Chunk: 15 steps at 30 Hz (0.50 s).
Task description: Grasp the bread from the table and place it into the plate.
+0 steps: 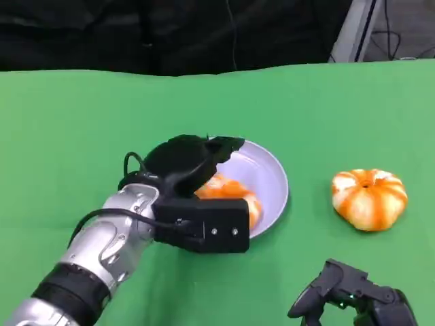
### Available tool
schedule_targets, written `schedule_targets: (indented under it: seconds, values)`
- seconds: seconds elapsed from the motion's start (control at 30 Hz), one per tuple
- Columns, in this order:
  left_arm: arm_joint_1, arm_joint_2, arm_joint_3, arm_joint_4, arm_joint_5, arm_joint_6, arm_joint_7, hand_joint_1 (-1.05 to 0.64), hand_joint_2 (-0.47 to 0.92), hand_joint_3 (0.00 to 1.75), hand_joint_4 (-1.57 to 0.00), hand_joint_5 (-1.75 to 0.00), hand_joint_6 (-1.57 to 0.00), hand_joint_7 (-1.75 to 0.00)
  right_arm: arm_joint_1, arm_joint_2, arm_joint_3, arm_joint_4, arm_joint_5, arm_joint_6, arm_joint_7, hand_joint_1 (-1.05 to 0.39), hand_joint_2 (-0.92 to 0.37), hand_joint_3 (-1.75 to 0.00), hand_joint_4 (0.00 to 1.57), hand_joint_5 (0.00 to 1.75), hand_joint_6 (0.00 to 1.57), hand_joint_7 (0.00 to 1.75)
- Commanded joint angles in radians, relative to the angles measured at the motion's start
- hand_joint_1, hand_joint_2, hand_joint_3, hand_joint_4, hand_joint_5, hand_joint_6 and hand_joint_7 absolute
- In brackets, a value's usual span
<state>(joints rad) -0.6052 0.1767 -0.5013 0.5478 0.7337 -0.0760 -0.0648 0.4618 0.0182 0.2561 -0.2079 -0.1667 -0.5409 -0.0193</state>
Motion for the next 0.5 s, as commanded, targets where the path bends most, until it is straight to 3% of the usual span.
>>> schedule_targets:
  seconds: [0.03, 0.5]
  values:
    - [0.007, 0.024, -0.003, -0.033, -0.011, 0.018, -0.054, -0.99, 0.92, 0.52, 0.00, 0.00, 0.00, 0.00, 0.004, -0.009, -0.006, -0.007, 0.006, -0.004, -0.001, 0.02, -0.31, -1.45, 0.81, 1.63, 0.85, 1.32]
    - [0.065, 0.109, 0.045, -0.179, -0.071, -0.001, -0.118, -1.00, 0.92, 0.54, 0.00, 0.00, -0.01, 0.00, 0.001, -0.007, -0.005, -0.007, 0.013, -0.001, 0.000, 0.03, -0.32, -1.44, 0.81, 1.64, 0.85, 1.33]
